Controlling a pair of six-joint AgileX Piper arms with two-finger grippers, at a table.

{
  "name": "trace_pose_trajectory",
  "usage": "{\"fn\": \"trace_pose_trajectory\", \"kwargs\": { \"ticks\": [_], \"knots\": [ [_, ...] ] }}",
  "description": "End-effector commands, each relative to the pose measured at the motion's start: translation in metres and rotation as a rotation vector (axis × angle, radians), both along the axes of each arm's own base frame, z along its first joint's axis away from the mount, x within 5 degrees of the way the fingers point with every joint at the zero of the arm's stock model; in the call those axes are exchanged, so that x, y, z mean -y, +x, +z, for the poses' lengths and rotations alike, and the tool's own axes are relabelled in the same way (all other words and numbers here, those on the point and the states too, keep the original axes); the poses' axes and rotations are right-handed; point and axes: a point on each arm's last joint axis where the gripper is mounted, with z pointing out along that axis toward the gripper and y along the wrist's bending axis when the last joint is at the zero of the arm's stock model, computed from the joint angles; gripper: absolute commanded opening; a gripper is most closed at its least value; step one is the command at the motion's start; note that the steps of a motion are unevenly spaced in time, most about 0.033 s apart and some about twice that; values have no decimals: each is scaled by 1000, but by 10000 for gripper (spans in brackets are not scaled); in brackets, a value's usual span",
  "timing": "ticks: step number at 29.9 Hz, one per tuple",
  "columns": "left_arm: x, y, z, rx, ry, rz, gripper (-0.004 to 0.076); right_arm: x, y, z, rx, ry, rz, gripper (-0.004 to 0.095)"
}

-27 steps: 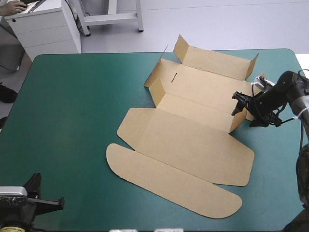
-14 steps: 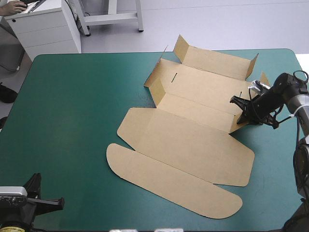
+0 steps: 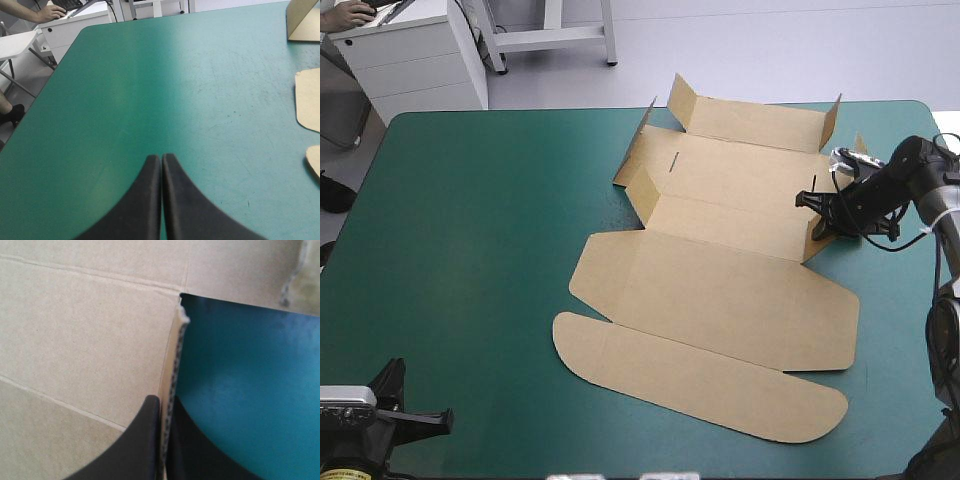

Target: Fold the box

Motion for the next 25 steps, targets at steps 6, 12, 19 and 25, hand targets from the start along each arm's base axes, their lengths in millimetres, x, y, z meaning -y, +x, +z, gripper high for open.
{"fn": "trace_pose_trajectory", "kwargs": {
  "ticks": [6,12,19,25],
  "knots": [
    [0,3,13,77,-1,-7,-10,-41,14,75,348,-114,396,-9],
    [0,3,13,77,-1,-7,-10,-72,30,79,393,-254,650,-19],
    [0,3,13,77,-1,-7,-10,-113,41,73,461,-315,900,-20],
    [0,3,13,77,-3,-8,-10,-147,39,76,615,-387,1106,-20]
  ]
}}
